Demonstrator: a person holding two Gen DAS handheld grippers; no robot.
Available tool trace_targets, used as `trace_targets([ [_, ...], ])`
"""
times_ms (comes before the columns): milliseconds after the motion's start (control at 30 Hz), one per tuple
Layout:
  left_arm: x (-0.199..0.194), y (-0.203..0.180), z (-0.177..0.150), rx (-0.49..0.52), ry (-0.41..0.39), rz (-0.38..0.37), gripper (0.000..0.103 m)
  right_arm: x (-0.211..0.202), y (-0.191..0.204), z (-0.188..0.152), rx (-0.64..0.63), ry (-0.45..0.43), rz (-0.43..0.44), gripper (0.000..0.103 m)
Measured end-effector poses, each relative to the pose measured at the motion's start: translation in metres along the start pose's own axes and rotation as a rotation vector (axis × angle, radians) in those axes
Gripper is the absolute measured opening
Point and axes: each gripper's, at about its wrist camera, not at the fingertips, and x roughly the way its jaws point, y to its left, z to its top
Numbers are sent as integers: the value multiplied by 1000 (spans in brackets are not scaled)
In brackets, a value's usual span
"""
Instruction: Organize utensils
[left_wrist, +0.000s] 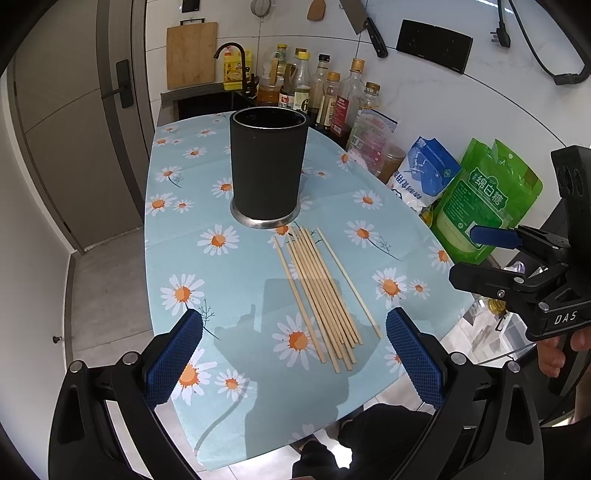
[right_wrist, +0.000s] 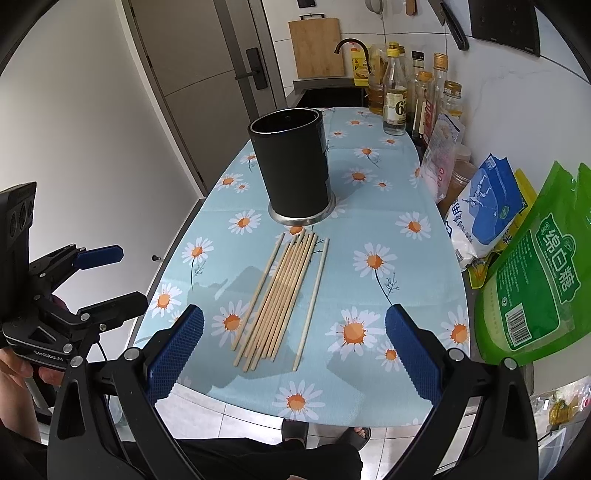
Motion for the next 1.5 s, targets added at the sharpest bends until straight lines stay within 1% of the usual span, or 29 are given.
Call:
trace_targets([
  [100,0,-1,1,0,1,-1,97,0,-1,0,11,-8,-11,98],
  [167,0,0,0,-1,5,-1,97,1,-2,0,20,-3,6,98],
  [267,1,1,0,-6,7,2,97,0,-2,1,16,-8,2,95],
  [500,0,6,0,-25,3,13,97,3,0,3,8,-1,16,94],
  [567,1,6,0,-25,4,10,97,5,1,3,9,1,27,91],
  [833,4,8,1,-26,5,6,97,7,2,7,15,-6,33,90],
  [900,4,7,1,-27,5,8,97,9,1,9,11,2,33,87],
  [933,4,8,2,-28,6,7,97,11,1,11,8,10,35,82],
  [967,5,8,2,-25,7,6,97,13,2,13,1,20,36,79],
  [1100,9,9,3,-12,12,2,97,28,3,21,-17,68,30,77],
  [1167,13,11,3,-15,22,1,97,38,1,25,-17,98,32,71],
  [1300,22,14,2,-3,33,-7,96,68,-6,32,-26,187,-6,67],
  [1333,25,14,1,0,42,-7,96,79,-7,34,-31,219,-16,61],
  [1433,35,20,-2,-21,62,-20,96,108,-13,40,-25,306,-24,48],
  [1500,40,24,-4,-36,72,-23,96,124,-17,46,1,355,-10,45],
])
